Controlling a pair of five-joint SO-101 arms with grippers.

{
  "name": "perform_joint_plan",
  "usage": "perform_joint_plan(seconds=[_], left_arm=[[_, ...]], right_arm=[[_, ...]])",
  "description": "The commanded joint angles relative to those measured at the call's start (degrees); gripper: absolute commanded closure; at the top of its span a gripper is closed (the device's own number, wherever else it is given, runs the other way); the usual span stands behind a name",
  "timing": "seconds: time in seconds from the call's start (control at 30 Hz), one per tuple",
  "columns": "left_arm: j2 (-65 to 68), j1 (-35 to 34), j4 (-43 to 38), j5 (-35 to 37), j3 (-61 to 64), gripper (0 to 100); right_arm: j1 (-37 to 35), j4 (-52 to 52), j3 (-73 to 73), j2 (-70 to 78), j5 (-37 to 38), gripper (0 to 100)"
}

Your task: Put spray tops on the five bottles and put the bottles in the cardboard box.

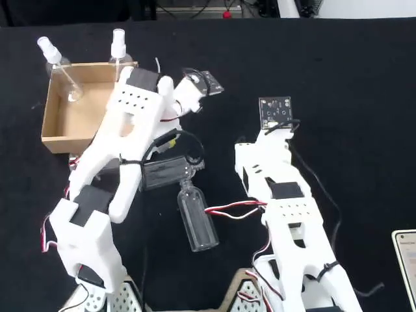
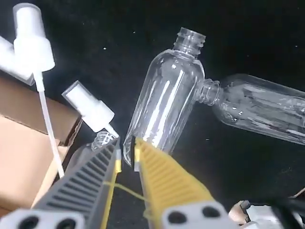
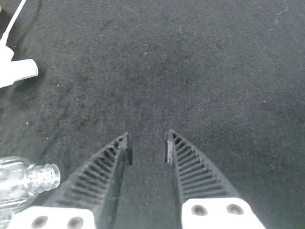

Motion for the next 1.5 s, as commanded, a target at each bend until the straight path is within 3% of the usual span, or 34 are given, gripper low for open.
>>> perform_joint_plan(seconds=[0.0, 0.23, 0.43, 0.87, 1.03, 1.37, 1.47], left_arm=[[-2.02, -0.04, 0.35, 0.35, -3.12, 94], [2.81, -1.89, -5.71, 0.44, -3.47, 76], [5.54, -5.67, -13.45, -1.49, -3.56, 79], [6.59, -7.69, -20.92, -4.75, -2.51, 79], [9.49, -9.63, -21.1, -5.27, -4.26, 79], [12.57, -6.99, -19.34, -5.01, -4.62, 80], [12.48, -4.7, -16.35, -5.01, -4.79, 87]], right_arm=[[1.14, -1.58, -0.57, 0.04, 0.44, 88.4], [1.14, -1.49, -0.57, -0.13, 0.44, 88.4], [1.05, -1.49, -0.57, -0.13, 0.44, 88.4], [1.05, -1.49, -0.57, -0.13, 0.44, 88.4], [0.97, -1.49, -0.57, -0.13, 0.44, 88.4], [1.05, -1.49, -0.57, -0.04, 0.44, 88.4], [1.05, -1.49, -0.57, -0.04, 0.44, 88.4]])
